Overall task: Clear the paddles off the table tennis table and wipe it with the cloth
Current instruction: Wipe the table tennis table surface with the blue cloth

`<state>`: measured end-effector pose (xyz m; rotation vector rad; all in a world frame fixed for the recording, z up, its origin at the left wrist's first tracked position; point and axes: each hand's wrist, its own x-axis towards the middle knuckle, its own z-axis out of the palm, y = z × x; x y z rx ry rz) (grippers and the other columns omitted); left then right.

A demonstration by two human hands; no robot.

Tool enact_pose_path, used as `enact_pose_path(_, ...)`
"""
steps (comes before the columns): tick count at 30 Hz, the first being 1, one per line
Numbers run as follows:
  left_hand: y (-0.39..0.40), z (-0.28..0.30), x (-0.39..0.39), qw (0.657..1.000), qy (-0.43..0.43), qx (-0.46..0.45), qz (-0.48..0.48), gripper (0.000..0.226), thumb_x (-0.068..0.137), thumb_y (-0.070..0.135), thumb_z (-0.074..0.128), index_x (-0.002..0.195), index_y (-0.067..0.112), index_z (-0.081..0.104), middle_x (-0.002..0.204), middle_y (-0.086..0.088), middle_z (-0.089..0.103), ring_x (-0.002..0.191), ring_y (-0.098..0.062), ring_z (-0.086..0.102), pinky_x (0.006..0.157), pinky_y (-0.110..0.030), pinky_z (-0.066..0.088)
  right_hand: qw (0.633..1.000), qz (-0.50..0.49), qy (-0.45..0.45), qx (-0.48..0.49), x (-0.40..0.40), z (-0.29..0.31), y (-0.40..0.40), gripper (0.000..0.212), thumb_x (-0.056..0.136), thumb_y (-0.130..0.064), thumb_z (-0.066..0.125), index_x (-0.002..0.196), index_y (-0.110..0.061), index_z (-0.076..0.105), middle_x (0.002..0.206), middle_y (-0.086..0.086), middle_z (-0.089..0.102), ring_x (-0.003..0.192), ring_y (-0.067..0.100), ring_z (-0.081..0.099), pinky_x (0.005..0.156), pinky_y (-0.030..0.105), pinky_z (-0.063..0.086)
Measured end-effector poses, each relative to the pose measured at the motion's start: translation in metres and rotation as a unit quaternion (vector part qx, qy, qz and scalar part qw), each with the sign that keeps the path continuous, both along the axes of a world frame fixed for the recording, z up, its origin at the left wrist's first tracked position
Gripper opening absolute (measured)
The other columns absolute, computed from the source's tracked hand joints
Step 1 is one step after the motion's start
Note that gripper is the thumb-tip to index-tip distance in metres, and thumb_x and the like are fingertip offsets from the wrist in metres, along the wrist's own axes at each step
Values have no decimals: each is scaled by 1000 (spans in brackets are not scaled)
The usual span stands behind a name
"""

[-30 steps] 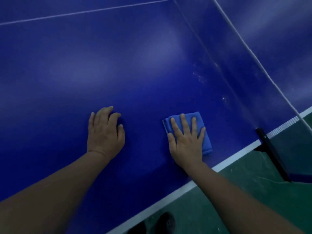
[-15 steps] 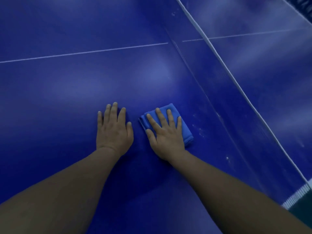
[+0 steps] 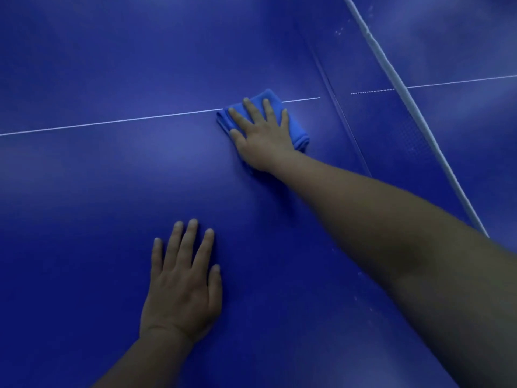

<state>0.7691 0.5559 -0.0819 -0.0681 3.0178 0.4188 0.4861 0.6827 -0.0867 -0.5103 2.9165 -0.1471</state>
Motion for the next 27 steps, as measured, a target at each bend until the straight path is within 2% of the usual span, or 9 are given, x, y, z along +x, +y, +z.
enact_pose_path(7,1,0,-2,1000,21,-9,-10,64,92,37,34,147,7,47,159,-16,35,149,-34,26,116,-63,20,1000,-8,-2,-3,-39,3,-10,58,102,-55,17,158,-42,12,169,-5,2,154,31,-8,118,63,-11)
enact_pose_path(9,0,-1,-3,999,27,-11,-11,64,92,37,35,146,6,48,158,-16,35,149,-35,25,116,-64,20,994,-106,-4,-1,-56,4,6,58,102,-54,17,159,-40,10,169,-4,0,154,33,-9,117,63,-12)
enact_pose_path(12,0,-3,-3,999,28,-14,-16,64,91,37,36,145,6,49,159,-16,34,149,-35,25,115,-64,19,967,-255,12,-15,-39,-4,32,60,101,-53,19,159,-37,12,169,-1,1,153,37,-8,117,63,-12)
enact_pose_path(13,0,-4,-3,999,31,-15,-17,64,91,36,36,145,5,50,159,-16,34,149,-35,26,115,-64,20,967,-252,19,-15,-26,-6,30,61,101,-54,20,159,-37,13,169,-1,2,153,38,-8,116,62,-13)
enact_pose_path(15,0,-5,-3,999,38,-18,-19,64,90,36,37,143,4,51,158,-17,35,148,-36,27,114,-65,21,984,-175,27,-29,-13,-8,9,61,100,-54,21,159,-38,14,169,-1,4,153,38,-7,116,62,-14)
enact_pose_path(18,0,-6,-4,999,45,-14,-17,64,89,35,39,143,4,52,158,-17,36,148,-35,27,115,-64,19,996,-81,2,-39,-48,-1,-17,60,101,-54,23,158,-39,17,169,-2,5,154,36,-6,116,62,-12)
enact_pose_path(21,1,-5,-4,999,42,-15,-13,65,88,36,38,143,5,51,158,-16,36,148,-34,25,115,-63,18,991,-130,-18,-10,-103,7,2,61,100,-59,21,158,-41,13,169,-5,2,153,37,-8,117,66,-9)
enact_pose_path(23,0,-4,-4,999,36,-14,-15,65,89,36,37,143,5,51,158,-17,35,148,-34,25,115,-63,18,982,-190,-24,-2,-107,8,33,63,99,-61,19,158,-43,11,169,-6,0,152,40,-10,116,68,-9)
enact_pose_path(27,1,0,-6,1000,22,-14,-17,64,90,36,36,143,5,52,158,-17,35,148,-34,26,114,-64,20,968,-250,-10,-13,-25,2,86,65,94,-65,17,156,-47,11,169,-8,0,151,44,-11,115,67,-10)
